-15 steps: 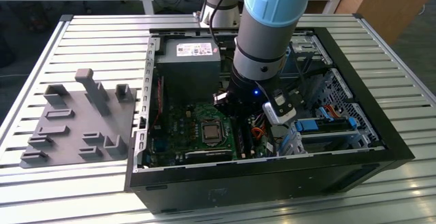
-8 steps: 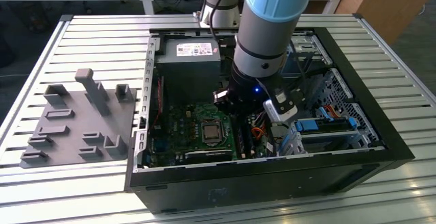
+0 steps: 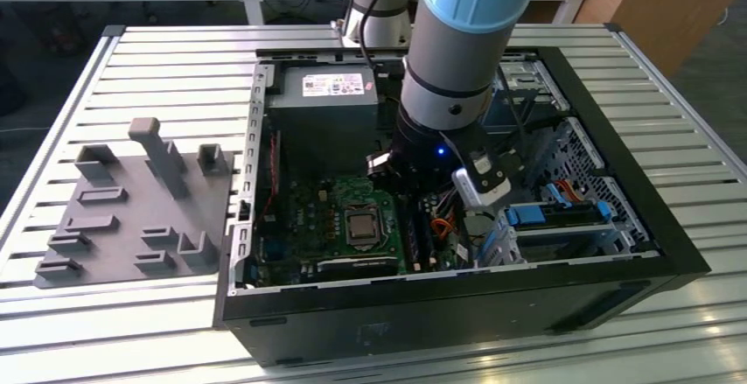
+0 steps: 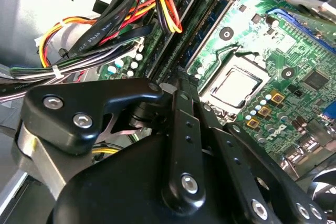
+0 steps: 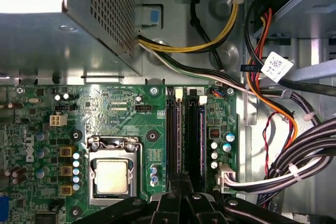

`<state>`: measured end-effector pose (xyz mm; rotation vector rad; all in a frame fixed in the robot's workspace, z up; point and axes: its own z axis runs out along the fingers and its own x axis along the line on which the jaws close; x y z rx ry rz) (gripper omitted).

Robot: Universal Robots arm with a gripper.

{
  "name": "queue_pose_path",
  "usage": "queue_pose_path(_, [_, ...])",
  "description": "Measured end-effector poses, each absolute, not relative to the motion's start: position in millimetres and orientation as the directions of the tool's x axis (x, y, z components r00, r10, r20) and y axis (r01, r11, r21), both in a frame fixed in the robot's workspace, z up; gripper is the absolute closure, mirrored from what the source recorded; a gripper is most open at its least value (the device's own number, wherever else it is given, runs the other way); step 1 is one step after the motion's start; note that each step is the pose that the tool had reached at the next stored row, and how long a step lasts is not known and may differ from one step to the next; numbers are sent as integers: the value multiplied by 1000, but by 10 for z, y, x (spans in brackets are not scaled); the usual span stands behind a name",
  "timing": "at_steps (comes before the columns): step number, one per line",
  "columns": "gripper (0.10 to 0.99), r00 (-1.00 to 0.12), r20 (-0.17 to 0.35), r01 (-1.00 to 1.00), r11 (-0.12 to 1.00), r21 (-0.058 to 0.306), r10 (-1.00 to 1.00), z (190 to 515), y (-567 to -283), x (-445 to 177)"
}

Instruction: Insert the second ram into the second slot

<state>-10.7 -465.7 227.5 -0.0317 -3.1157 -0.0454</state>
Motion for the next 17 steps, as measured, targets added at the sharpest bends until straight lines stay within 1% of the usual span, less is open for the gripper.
queue_pose_path(1, [980,-999,26,21,999,29,20,2275,-4657,-107])
queue_pose_path(17, [980,-1000,23,21,999,28,20,2199,-4658,-107])
